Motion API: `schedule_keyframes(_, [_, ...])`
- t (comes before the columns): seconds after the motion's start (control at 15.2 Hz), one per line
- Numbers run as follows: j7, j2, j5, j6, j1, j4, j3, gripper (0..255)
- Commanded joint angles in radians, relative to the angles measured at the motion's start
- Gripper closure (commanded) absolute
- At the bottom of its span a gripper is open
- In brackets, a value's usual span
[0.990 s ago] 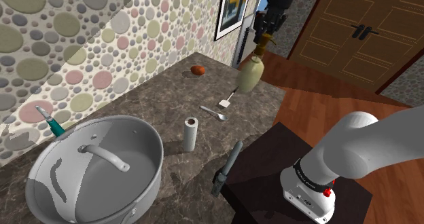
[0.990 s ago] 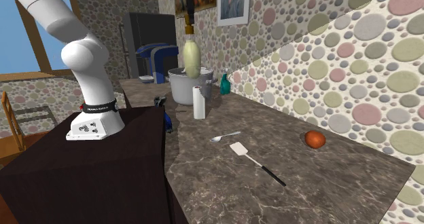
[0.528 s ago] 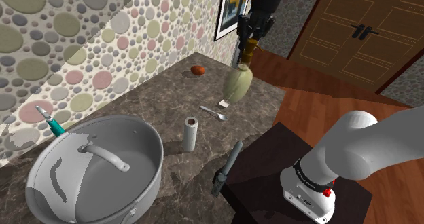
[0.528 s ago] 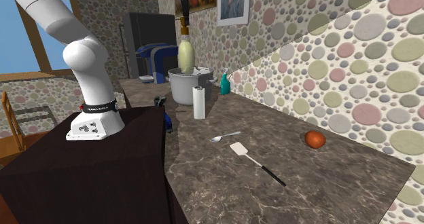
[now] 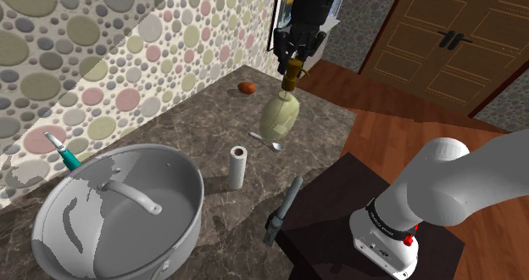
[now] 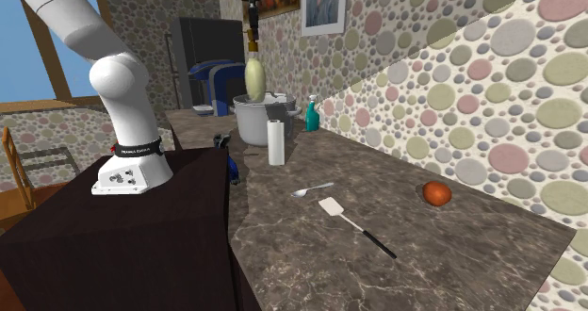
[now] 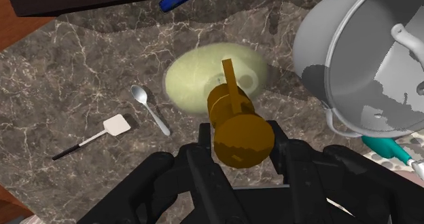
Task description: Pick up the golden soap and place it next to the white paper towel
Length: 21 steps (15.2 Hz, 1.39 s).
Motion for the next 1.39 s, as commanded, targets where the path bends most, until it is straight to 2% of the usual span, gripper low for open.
schedule_keyframes(0.0, [0.005, -0.002, 0.003, 0.026, 0.002, -0.027, 0.006, 255])
schedule_keyframes(1.32, [-0.009, 0.001, 0.019, 0.296, 0.009, -0.294, 0.022, 255])
